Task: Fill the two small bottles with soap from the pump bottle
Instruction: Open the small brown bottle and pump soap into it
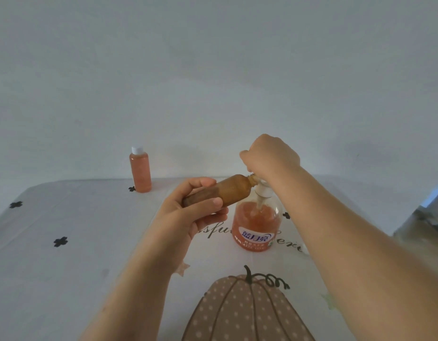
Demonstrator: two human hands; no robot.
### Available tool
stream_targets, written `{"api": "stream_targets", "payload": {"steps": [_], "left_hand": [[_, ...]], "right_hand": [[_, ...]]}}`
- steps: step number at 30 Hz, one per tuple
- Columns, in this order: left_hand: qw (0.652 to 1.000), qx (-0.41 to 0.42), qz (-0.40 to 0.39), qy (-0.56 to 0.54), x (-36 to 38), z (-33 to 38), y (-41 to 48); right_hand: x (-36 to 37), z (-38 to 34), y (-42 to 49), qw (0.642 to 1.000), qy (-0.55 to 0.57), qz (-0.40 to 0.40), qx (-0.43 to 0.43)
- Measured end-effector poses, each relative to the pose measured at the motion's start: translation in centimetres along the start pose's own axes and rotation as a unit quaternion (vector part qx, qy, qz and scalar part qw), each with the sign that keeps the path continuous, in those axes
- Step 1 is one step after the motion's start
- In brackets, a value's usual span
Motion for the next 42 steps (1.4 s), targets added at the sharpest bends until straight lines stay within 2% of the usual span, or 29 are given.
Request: {"api": "stream_targets", "payload": {"steps": [6,14,20,28,34,42], "left_hand": [[1.0,-0.002,0.0,0.006,-0.2,-0.1,0.1],[1.0,0.008,-0.015,-0.016,0.0,0.1,-0.1],[1.0,0.006,-0.016,-0.015,0.2,0.0,-0.1],[1.0,0.008,-0.019,-0.004,0.3,0.0,0.1],[1.0,0.013,0.004,0.012,-0.3,-0.1,0.3],[1.0,0.018,0.004,0.02,-0.1,-0.1,0.1]], "right_hand": [[0.1,0.0,0.0,1.0,0.008,-0.006,0.007],[-1.0,-0.1,-0.5,0.996,0.051,0.067,-0.039],[-1.5,-0.3,-0.9,0.995,0.021,0.081,-0.059],[-1.0,-0.2,-0.1,0.998,0.041,0.022,-0.037],[0.4,0.2,0.4,0.999,0.024,-0.027,0.023],[0.1,0.0,0.0,0.999,0.031,-0.02,0.016]]}}
Point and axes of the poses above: each hand's wrist, its own y-axis towards the middle knuckle, its own x-axis out of the palm, z = x × y, the point moved 2 cm from there along y, towards the middle knuckle, and after that the axes turned 10 degrees about y, right-handed, at the moved point
